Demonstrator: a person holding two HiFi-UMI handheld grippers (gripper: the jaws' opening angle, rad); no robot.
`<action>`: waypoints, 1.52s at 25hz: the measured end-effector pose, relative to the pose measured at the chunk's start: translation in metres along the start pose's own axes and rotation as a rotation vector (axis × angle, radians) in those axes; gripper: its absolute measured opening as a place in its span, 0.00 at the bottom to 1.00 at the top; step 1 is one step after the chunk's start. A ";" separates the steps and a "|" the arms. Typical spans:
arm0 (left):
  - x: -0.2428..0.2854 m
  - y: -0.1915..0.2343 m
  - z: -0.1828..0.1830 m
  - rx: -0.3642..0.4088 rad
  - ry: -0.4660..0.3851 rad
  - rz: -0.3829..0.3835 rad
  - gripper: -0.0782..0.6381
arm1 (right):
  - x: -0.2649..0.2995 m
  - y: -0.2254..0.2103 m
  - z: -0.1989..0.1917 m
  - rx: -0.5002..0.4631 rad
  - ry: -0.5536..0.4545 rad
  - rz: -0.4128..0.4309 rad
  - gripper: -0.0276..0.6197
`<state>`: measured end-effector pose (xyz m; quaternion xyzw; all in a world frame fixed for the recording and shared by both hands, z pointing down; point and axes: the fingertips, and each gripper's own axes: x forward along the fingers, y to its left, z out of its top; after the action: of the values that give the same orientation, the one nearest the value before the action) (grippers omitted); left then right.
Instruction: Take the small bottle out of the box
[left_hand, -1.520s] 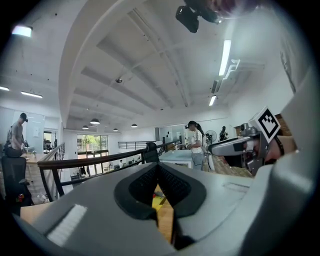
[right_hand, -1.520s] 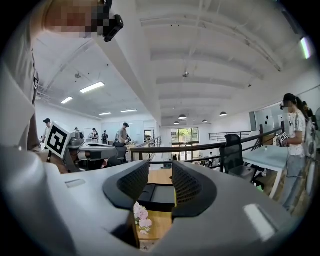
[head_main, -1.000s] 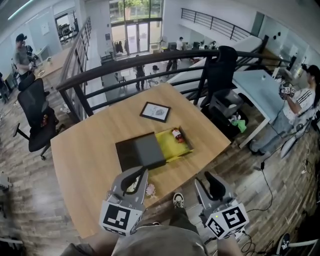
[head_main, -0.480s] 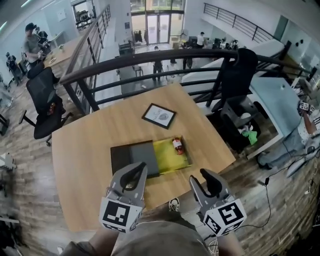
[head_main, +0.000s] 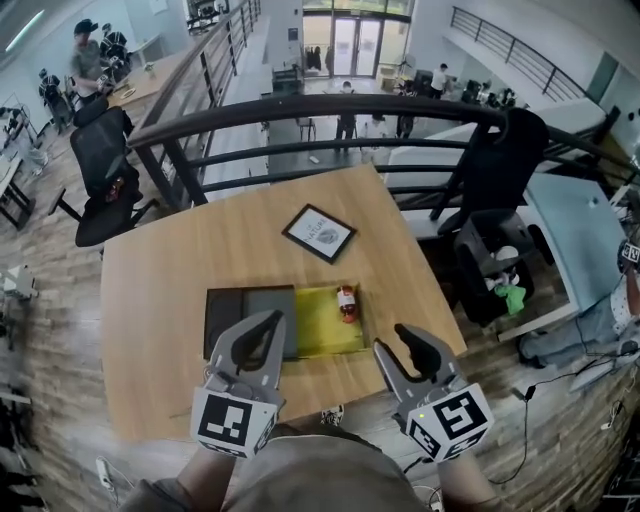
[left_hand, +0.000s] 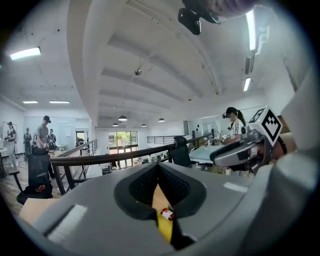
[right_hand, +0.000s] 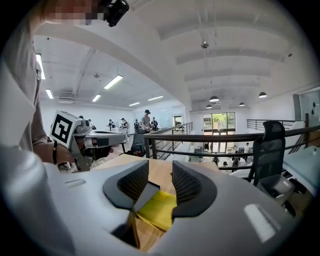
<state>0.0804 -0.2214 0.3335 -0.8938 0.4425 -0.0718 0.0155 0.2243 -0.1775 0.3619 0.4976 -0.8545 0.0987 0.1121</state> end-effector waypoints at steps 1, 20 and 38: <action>0.003 -0.002 0.000 -0.001 0.004 0.004 0.11 | 0.001 -0.005 0.000 -0.002 0.002 0.004 0.24; 0.015 0.028 -0.033 -0.022 0.107 0.023 0.11 | 0.062 -0.031 -0.050 0.148 0.089 -0.024 0.24; 0.062 0.044 -0.124 -0.073 0.291 -0.011 0.11 | 0.183 -0.066 -0.180 0.182 0.426 -0.099 0.25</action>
<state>0.0648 -0.2927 0.4597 -0.8764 0.4373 -0.1845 -0.0819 0.2110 -0.3112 0.5909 0.5147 -0.7736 0.2727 0.2494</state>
